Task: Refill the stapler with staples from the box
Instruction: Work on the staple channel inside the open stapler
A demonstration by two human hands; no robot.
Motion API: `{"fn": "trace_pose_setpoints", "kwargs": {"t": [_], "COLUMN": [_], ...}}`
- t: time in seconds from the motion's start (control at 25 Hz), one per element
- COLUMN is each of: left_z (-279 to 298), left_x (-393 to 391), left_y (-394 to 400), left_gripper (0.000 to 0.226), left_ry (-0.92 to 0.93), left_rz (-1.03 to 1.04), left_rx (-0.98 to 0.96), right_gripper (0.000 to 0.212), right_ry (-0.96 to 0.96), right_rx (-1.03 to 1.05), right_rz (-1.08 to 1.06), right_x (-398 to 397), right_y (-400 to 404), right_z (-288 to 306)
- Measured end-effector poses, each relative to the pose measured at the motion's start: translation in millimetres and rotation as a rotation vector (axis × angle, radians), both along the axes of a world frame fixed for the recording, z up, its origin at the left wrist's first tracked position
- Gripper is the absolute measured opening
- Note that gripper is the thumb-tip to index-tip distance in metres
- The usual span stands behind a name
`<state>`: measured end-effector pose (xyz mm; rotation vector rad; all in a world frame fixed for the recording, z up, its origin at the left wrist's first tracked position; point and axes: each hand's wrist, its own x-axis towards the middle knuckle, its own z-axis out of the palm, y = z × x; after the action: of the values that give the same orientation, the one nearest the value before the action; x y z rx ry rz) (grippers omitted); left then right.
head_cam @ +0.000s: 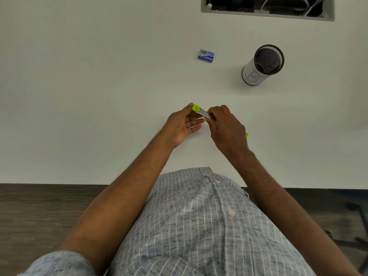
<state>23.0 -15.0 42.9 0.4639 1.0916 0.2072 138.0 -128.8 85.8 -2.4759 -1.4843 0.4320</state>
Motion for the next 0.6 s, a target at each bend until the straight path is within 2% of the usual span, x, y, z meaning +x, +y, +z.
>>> {"fn": "trace_pose_setpoints", "kwargs": {"t": [0.16, 0.36, 0.6], "left_z": [2.1, 1.0, 2.9], "left_x": [0.4, -0.7, -0.5], "left_y": [0.4, 4.5, 4.6], "left_gripper": [0.033, 0.03, 0.025], "left_ry": [-0.003, 0.046, -0.019], "left_rz": [-0.035, -0.057, -0.035], "left_rx": [-0.031, 0.02, -0.03], "right_gripper": [0.016, 0.019, 0.016], "right_ry": [0.106, 0.093, 0.128], "right_rx": [0.063, 0.085, 0.124], "right_rz": [-0.029, -0.024, -0.023], "right_x": [-0.9, 3.4, -0.2], "right_y": [-2.0, -2.8, -3.2], "right_z": [0.9, -0.3, -0.4]}}
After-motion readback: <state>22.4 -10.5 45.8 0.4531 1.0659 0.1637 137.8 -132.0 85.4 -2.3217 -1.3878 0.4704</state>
